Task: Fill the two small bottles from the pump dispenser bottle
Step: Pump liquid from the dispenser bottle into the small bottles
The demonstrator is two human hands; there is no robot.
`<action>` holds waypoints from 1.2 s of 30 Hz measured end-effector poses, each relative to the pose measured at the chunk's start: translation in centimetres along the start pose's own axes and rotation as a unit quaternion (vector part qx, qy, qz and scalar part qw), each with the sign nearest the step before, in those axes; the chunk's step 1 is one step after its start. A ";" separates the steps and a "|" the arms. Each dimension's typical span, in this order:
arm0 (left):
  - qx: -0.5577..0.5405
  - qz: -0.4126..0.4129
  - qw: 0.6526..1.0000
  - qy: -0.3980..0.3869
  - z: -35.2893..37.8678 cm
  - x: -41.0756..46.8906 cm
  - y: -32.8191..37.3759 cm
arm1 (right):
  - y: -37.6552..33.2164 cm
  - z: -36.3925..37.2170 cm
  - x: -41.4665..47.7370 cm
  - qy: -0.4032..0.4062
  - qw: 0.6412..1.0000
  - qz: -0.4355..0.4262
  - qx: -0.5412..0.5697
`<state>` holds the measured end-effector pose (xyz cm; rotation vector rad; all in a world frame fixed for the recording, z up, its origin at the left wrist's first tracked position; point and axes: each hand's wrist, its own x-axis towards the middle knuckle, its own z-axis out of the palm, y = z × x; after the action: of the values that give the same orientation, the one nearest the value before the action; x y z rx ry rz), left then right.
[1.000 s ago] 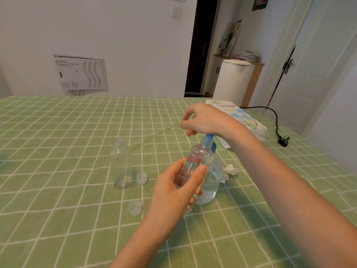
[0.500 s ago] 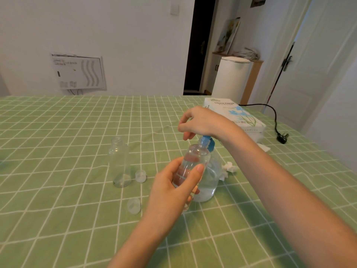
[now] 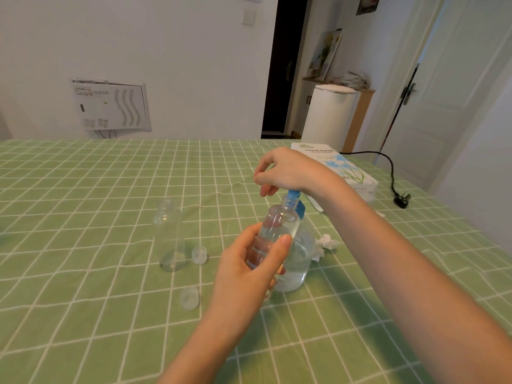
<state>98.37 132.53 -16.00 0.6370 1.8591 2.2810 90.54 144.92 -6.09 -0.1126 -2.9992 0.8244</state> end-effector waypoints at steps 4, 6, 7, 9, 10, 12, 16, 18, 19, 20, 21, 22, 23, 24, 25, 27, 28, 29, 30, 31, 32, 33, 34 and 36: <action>0.003 -0.001 1.000 0.002 -0.1 0.0 -0.2 | 0.3 0.4 0.0 -0.005 1.000 0.002 0.000; 0.004 -0.003 1.000 0.002 0.0 -0.1 -0.3 | 0.5 0.7 -0.1 -0.010 1.000 0.007 0.004; 0.005 -0.004 1.000 0.001 0.0 -0.1 -0.3 | 0.6 0.8 -0.1 -0.009 1.000 0.009 0.004; 0.007 -0.003 1.000 0.003 -0.1 -0.1 -0.4 | 0.6 0.8 0.0 -0.005 1.000 0.010 0.000; 0.009 -0.003 1.000 0.005 -0.1 -0.2 -0.4 | 0.6 0.8 0.0 -0.004 1.000 0.009 -0.004; 0.016 -0.002 1.000 0.005 -0.1 -0.1 -0.5 | 0.6 0.8 -0.1 -0.001 1.000 0.005 -0.011; 0.017 0.004 1.000 0.002 0.0 -0.1 -0.4 | 0.4 0.3 0.0 0.012 1.000 0.001 -0.002; 0.013 0.003 1.000 0.004 0.0 -0.1 -0.4 | 0.2 0.1 0.0 0.019 1.000 -0.003 -0.007; 0.011 0.003 1.000 0.004 0.0 -0.1 -0.4 | 0.2 0.0 0.0 0.020 1.000 -0.005 -0.011; 0.009 0.003 1.000 0.005 0.0 -0.1 -0.4 | 0.2 -0.1 0.0 0.020 1.000 -0.005 -0.014; 0.007 0.003 1.000 0.005 0.0 -0.1 -0.3 | 0.1 -0.1 0.0 0.020 1.000 -0.006 -0.014; 0.006 0.003 1.000 0.006 0.0 -0.1 -0.3 | 0.1 -0.1 0.0 0.020 1.000 -0.005 -0.013; 0.004 0.002 1.000 0.006 0.1 -0.1 -0.2 | 0.1 -0.1 0.0 0.019 1.000 -0.005 -0.011; 0.003 0.002 1.000 0.005 0.1 -0.1 -0.2 | 0.1 -0.1 -0.1 0.018 1.000 -0.004 -0.008; 0.002 0.001 1.000 0.004 0.1 0.0 -0.2 | 0.0 -0.1 -0.1 0.016 1.000 -0.004 -0.005; 0.000 0.000 1.000 0.004 0.0 0.0 -0.1 | 0.0 0.1 -0.1 0.013 1.000 -0.003 -0.001; 0.000 -0.001 1.000 0.004 0.0 -0.1 -0.1 | 0.0 0.1 -0.2 0.010 1.000 -0.001 0.001; 0.000 -0.001 1.000 0.003 0.0 -0.1 -0.1 | 0.1 0.1 -0.2 0.008 1.000 0.000 0.002; 0.000 -0.001 1.000 0.003 0.0 0.0 -0.1 | 0.1 0.1 -0.2 0.006 1.000 0.001 0.002; -0.001 -0.002 1.000 0.003 -0.1 0.0 -0.1 | 0.1 0.1 -0.1 0.006 1.000 0.002 0.001; -0.001 -0.003 1.000 0.004 -0.1 0.0 -0.1 | 0.2 0.1 -0.1 0.006 1.000 0.002 0.001; -0.001 -0.004 1.000 0.005 -0.1 0.0 -0.2 | 0.2 0.1 -0.1 0.007 1.000 0.003 0.000; 0.000 -0.005 1.000 0.005 -0.1 0.0 -0.2 | 0.3 0.2 -0.1 0.007 1.000 0.004 -0.002; 0.001 -0.006 1.000 0.004 -0.2 0.0 -0.3 | 0.5 0.5 -0.1 0.004 1.000 0.005 -0.004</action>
<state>98.21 132.45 -16.34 0.6160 1.8635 2.2786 90.61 145.05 -6.81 -0.1296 -2.9981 0.8102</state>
